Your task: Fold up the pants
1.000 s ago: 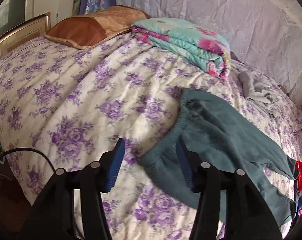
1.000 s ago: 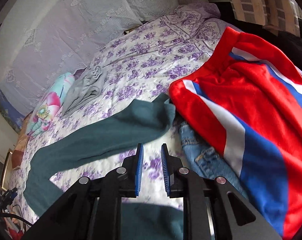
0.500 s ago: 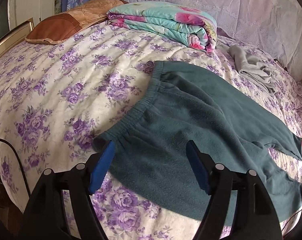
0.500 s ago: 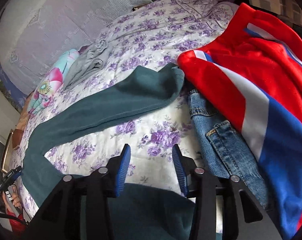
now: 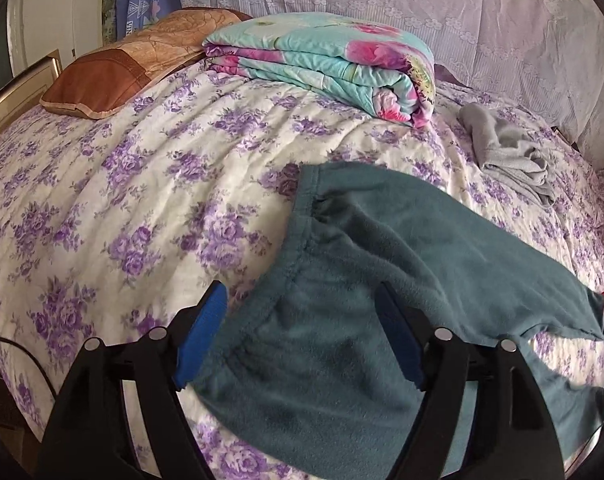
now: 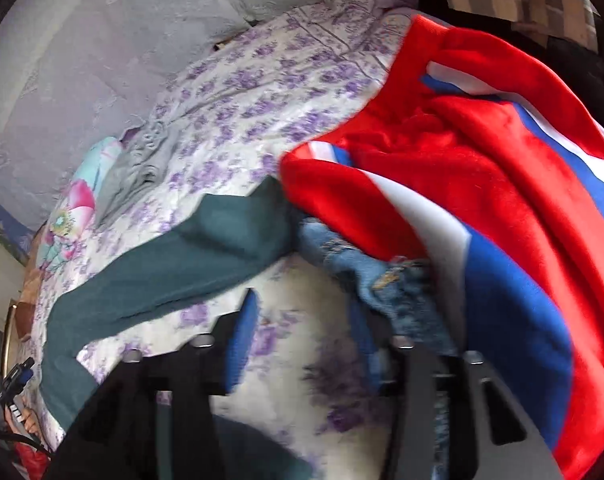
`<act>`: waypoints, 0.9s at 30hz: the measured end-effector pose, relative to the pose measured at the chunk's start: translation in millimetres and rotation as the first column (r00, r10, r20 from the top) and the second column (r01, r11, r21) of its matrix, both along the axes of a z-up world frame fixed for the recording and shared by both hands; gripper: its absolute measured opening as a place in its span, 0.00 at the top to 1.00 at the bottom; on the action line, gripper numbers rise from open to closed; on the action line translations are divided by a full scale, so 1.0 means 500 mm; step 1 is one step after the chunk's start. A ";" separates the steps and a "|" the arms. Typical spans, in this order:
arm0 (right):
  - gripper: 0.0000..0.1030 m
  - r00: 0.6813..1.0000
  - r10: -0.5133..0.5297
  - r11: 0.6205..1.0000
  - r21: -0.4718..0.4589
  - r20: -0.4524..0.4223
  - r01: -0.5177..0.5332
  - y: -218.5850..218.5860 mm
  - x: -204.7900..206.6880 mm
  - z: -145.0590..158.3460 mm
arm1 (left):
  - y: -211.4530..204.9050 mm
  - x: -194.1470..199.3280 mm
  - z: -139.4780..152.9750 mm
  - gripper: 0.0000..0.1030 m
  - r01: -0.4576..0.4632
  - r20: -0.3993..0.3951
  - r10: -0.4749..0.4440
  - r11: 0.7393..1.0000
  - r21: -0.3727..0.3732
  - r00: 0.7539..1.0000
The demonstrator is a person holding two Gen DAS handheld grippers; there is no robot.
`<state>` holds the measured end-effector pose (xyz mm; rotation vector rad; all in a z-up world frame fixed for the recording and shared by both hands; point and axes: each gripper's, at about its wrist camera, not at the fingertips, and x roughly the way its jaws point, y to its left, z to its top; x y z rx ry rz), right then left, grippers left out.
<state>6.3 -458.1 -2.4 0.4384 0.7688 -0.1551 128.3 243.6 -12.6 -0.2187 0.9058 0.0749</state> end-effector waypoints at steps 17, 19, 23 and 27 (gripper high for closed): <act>0.37 0.988 0.153 0.988 0.024 -0.013 -0.153 0.107 0.246 0.028 | 0.043 0.294 -0.051 0.26 -0.059 -0.193 0.042 0.994 -0.088 0.980; 0.37 0.986 0.163 0.986 0.022 -0.022 -0.163 0.112 0.257 0.025 | 0.034 0.315 -0.070 0.29 -0.044 -0.209 0.024 0.995 -0.093 0.978; 0.37 0.982 0.188 0.982 0.002 -0.020 -0.188 0.123 0.277 0.031 | 0.022 0.331 -0.088 0.77 -0.020 -0.215 -0.007 0.993 -0.120 0.977; 0.37 0.972 0.233 0.971 -0.042 -0.030 -0.234 0.134 0.299 0.040 | 0.028 0.311 -0.057 0.80 -0.007 -0.133 -0.009 0.992 -0.122 0.991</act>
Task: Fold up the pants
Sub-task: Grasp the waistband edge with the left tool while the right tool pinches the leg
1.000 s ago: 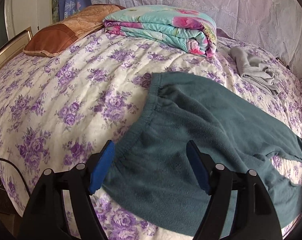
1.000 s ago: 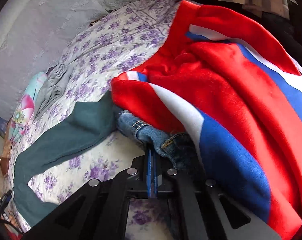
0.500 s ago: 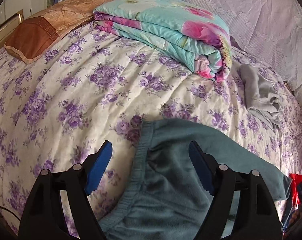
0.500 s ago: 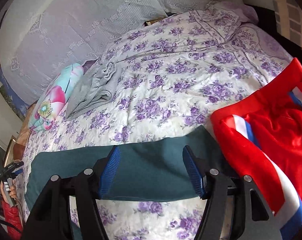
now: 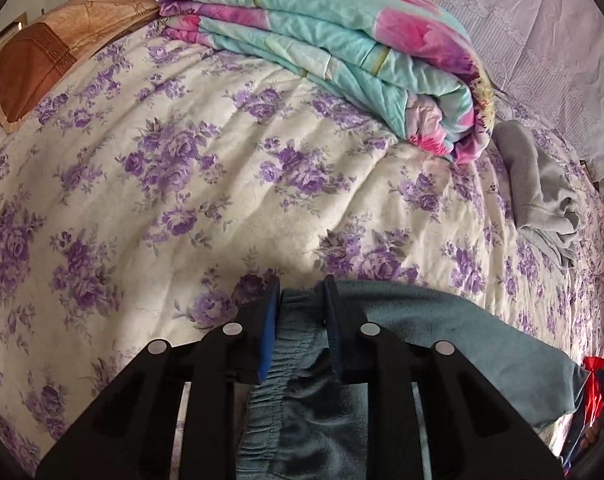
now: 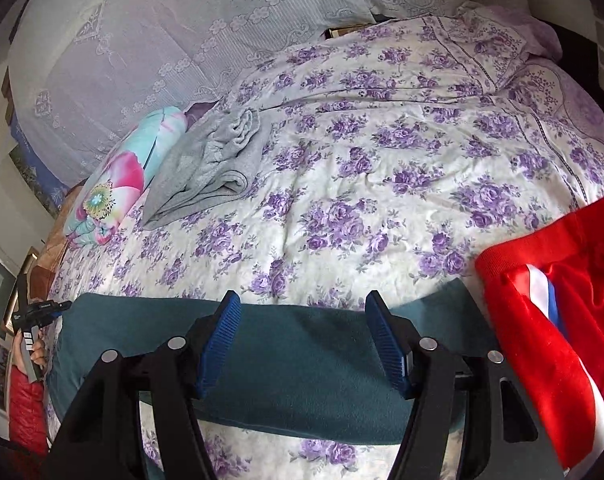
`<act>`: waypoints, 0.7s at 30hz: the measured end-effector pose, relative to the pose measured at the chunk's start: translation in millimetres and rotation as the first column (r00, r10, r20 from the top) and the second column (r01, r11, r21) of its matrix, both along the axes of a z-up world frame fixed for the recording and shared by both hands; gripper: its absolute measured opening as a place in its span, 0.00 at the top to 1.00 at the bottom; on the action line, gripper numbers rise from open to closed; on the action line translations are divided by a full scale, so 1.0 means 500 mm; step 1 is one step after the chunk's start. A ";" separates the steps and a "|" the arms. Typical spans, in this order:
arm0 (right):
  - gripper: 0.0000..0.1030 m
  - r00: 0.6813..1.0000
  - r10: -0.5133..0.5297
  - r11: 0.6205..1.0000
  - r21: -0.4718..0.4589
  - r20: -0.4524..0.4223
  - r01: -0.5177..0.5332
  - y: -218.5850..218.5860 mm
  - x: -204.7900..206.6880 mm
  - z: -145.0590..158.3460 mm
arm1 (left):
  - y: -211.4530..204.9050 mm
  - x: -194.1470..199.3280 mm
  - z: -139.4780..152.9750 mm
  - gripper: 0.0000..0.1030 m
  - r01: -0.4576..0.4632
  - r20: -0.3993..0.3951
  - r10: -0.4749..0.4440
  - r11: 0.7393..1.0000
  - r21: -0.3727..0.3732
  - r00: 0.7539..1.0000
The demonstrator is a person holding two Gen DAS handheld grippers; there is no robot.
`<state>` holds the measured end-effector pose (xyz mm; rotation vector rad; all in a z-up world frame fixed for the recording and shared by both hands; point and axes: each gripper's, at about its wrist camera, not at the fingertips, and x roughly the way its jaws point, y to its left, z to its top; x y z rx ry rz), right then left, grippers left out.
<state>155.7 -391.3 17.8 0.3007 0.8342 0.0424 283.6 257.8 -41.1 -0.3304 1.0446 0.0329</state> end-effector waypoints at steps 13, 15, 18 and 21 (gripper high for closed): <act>0.53 0.952 0.234 0.954 -0.141 -0.199 -0.264 0.073 0.112 -0.106 | 0.001 -0.007 0.034 0.80 -0.004 0.017 0.004 1.000 0.007 1.000; 0.61 0.939 0.250 0.944 -0.154 -0.236 -0.290 0.074 0.120 -0.125 | 0.001 -0.010 0.032 0.80 -0.008 0.013 0.008 1.000 0.009 1.000; 0.96 0.944 0.247 0.952 -0.128 -0.217 -0.278 0.062 0.108 -0.121 | 0.002 -0.019 0.037 0.80 -0.012 0.015 0.012 1.000 0.004 1.000; 0.97 0.958 0.253 0.952 -0.141 -0.133 -0.271 0.063 0.059 -0.081 | 0.000 -0.036 0.053 0.80 -0.005 0.034 0.004 1.000 0.009 0.999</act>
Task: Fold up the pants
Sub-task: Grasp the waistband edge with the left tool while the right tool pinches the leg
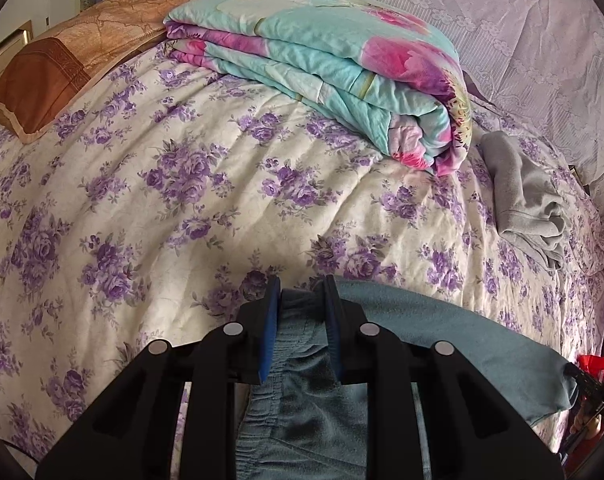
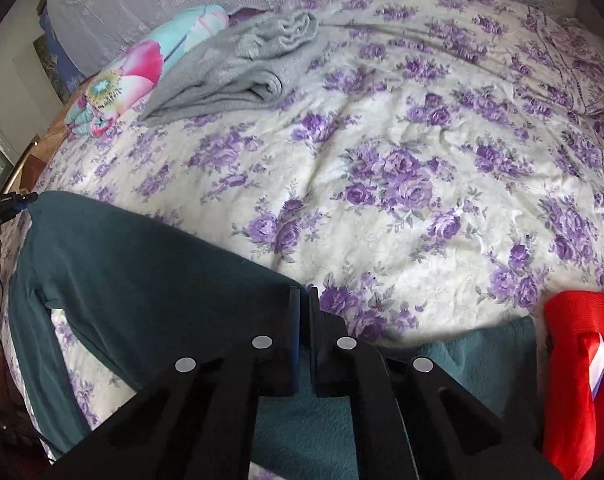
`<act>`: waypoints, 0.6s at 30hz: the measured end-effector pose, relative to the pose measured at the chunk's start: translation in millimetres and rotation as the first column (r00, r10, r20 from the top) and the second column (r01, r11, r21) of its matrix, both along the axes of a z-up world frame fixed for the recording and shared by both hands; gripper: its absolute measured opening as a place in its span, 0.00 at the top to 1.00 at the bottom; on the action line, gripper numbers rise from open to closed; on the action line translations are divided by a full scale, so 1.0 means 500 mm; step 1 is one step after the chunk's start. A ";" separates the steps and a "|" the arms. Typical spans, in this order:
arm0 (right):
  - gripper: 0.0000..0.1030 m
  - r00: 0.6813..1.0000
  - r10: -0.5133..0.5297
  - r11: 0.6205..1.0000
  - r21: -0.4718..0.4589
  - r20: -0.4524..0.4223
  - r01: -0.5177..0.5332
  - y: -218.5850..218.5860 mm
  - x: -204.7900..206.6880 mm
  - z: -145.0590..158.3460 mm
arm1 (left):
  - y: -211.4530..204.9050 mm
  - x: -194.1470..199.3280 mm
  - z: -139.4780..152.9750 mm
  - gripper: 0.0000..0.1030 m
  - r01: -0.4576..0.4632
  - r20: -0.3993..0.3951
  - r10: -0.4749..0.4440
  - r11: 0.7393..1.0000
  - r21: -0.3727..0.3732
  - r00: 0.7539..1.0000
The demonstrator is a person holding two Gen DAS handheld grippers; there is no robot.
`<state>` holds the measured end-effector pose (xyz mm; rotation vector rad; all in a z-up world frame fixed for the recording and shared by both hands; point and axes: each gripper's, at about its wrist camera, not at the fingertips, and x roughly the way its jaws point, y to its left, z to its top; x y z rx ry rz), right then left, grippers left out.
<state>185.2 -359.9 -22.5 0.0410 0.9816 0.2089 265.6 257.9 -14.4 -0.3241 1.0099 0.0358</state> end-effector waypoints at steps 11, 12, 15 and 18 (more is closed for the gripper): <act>0.97 0.979 -0.049 0.998 0.054 0.196 0.039 0.017 -0.293 0.110 | 0.044 -0.189 0.062 0.80 0.034 0.130 -0.027 0.998 -0.048 0.991; 0.97 0.978 -0.054 0.997 0.065 0.199 0.042 0.018 -0.324 0.104 | 0.051 -0.214 0.057 0.80 0.037 0.131 -0.029 0.998 -0.053 0.991; 0.97 0.977 -0.071 0.994 0.097 0.200 0.052 0.025 -0.399 0.077 | 0.077 -0.288 0.029 0.71 -0.010 0.091 0.015 0.998 -0.058 0.996; 0.97 0.979 -0.083 0.991 0.120 0.185 0.061 0.030 -0.434 0.049 | 0.104 -0.354 0.002 0.56 -0.041 0.077 0.051 0.992 -0.123 0.996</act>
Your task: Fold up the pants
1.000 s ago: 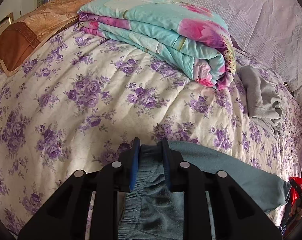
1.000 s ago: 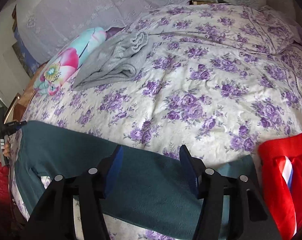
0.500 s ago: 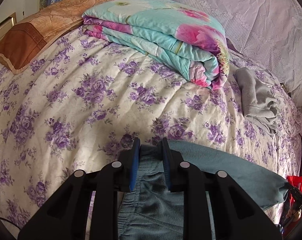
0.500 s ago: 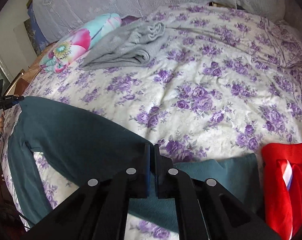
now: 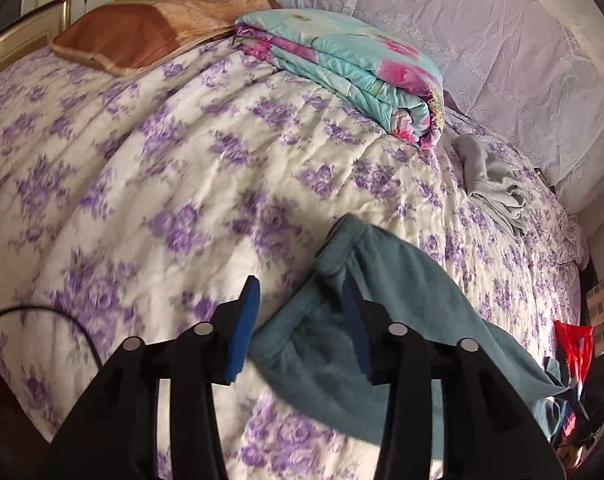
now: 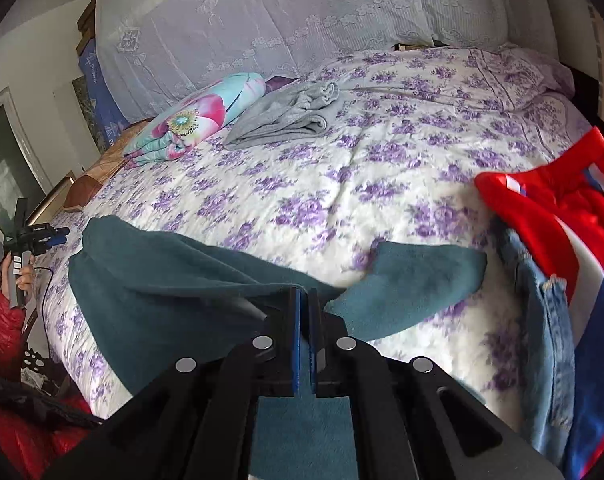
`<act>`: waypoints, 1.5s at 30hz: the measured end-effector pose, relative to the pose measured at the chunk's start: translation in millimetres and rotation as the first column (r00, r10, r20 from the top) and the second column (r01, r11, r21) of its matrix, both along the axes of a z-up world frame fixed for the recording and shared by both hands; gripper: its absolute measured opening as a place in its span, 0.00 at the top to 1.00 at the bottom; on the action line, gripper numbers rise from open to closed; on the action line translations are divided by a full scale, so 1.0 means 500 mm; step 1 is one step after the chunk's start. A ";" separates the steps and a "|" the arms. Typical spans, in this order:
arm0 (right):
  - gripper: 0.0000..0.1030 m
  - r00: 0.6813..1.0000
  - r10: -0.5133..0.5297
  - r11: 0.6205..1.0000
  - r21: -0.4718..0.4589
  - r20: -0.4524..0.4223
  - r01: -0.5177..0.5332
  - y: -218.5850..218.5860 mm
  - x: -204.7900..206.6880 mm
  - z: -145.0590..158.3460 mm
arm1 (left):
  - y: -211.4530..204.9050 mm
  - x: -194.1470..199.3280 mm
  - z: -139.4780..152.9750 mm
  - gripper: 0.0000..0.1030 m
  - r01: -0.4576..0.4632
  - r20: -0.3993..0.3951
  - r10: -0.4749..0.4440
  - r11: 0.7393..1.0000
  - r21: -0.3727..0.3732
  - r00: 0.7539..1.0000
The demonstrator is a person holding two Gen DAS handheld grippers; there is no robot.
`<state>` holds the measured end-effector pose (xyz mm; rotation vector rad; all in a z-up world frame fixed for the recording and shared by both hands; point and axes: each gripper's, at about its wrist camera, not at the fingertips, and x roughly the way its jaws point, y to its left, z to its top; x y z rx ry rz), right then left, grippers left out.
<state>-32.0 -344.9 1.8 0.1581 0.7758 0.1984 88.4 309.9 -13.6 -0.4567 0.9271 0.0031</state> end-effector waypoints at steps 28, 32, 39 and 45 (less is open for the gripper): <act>0.97 0.998 -0.046 0.999 0.011 0.046 0.046 0.003 -0.014 0.023 | -0.053 0.084 0.005 0.98 0.007 -0.043 -0.014 0.989 -0.148 0.999; 0.98 0.998 -0.043 0.998 -0.039 0.054 0.045 0.009 -0.061 0.044 | -0.029 0.028 0.041 0.98 0.045 -0.017 -0.048 0.986 -0.163 0.999; 0.98 0.997 -0.071 0.997 -0.026 0.001 0.071 -0.005 -0.135 0.003 | -0.006 -0.054 -0.054 0.98 0.037 -0.120 -0.052 0.992 -0.123 0.991; 0.95 0.997 -0.065 0.995 0.069 -0.036 0.067 0.008 -0.121 -0.028 | 0.014 -0.068 -0.117 0.97 -0.006 -0.130 -0.023 0.977 -0.215 0.991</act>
